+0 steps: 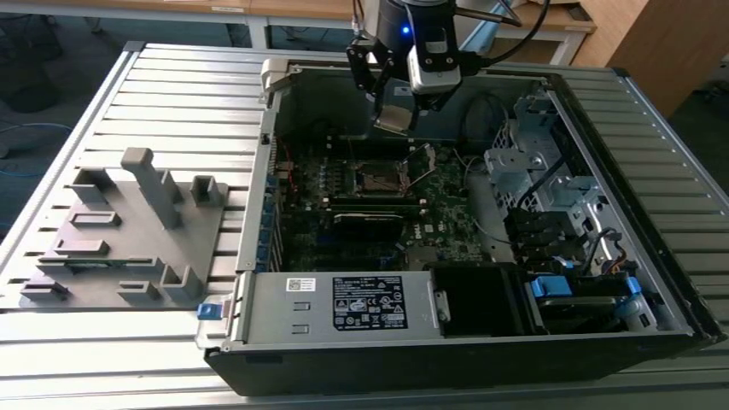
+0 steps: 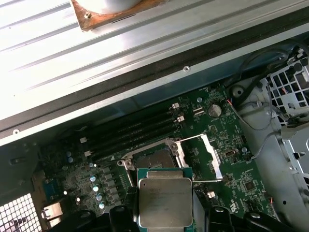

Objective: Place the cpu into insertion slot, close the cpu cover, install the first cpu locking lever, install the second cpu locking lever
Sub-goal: 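Place the cpu into insertion slot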

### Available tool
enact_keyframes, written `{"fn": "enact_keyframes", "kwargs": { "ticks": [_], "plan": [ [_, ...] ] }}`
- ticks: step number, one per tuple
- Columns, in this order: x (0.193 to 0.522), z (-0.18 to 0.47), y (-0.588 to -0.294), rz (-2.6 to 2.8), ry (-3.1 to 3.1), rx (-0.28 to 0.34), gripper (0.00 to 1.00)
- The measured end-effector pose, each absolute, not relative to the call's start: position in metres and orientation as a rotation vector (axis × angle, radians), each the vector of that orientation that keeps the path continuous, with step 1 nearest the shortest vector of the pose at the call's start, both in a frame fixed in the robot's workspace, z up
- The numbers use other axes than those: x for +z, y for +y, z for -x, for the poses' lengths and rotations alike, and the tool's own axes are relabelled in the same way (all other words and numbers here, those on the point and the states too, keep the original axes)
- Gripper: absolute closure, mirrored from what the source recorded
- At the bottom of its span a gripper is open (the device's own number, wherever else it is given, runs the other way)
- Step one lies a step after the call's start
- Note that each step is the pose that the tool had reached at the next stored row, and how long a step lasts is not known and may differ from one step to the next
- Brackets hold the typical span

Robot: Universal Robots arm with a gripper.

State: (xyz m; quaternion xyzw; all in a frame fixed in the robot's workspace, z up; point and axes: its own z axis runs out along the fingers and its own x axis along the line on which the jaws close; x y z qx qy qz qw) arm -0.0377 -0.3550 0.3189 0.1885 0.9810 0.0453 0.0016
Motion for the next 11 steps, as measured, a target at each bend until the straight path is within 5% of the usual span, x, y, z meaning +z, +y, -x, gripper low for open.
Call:
{"fn": "enact_keyframes", "kwargs": {
  "ticks": [11],
  "plan": [
    [0.3167,0.0377,-0.3550,-0.592,3.079,0.143,0.46]
  ]
}}
